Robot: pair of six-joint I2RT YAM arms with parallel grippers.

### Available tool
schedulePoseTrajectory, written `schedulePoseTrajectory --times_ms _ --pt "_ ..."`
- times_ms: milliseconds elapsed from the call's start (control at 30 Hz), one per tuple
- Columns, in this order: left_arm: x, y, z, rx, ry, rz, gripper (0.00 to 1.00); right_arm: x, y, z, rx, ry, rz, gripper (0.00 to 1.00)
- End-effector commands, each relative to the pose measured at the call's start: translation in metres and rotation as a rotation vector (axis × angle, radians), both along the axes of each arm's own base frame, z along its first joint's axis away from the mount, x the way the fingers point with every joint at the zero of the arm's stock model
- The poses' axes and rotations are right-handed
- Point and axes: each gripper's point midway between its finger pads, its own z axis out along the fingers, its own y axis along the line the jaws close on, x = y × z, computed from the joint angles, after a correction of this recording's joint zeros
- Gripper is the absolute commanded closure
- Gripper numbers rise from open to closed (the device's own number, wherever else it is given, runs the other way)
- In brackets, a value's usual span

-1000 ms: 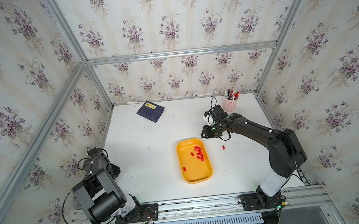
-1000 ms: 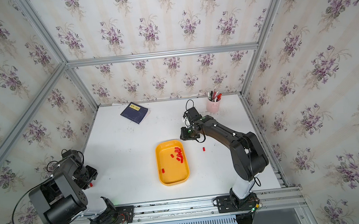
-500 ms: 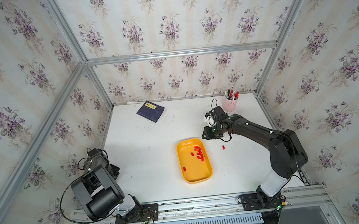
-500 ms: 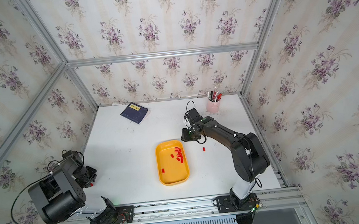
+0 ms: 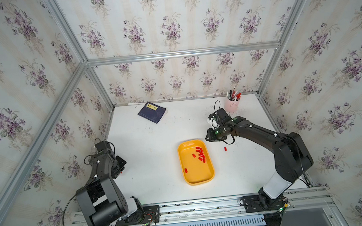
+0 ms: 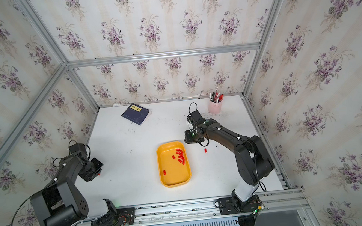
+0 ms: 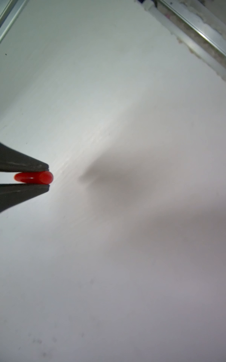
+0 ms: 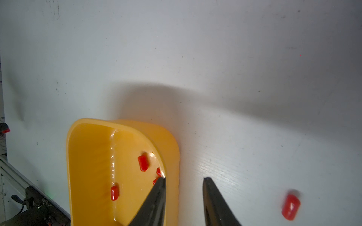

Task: Take the screw protection sleeves out of the storage box
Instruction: Pick up the screw protection sleeve from the center of the board, then place the screw protection sleeve at the center of the board.

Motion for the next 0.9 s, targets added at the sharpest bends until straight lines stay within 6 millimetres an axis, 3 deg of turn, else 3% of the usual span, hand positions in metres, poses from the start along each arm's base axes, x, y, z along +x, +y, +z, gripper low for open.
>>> schedulePoseTrajectory --times_ms 0,67,200,300,467,867 --pt "0.024 -0.045 0.015 -0.057 -0.022 -0.174 0.83 0.004 -0.01 0.003 -0.017 -0.027 -0.021 0.63" --pt "0.039 -0.078 0.021 -0.078 -0.023 -0.293 0.83 0.007 -0.015 0.006 -0.005 -0.032 -0.046 0.63" --pt "0.055 -0.141 0.014 -0.105 0.009 -0.479 0.82 0.008 -0.018 0.009 0.004 -0.044 -0.056 0.63" --pt "0.063 -0.17 -0.001 -0.096 0.041 -0.549 0.81 0.005 -0.017 0.005 0.016 -0.037 -0.057 0.63" --pt "0.069 -0.185 -0.03 -0.067 0.119 -0.585 0.81 -0.001 -0.017 0.0 0.023 -0.02 -0.057 0.63" --pt "0.071 -0.193 -0.05 0.006 0.153 -0.612 0.68 -0.005 -0.021 0.009 0.024 -0.036 -0.061 0.63"
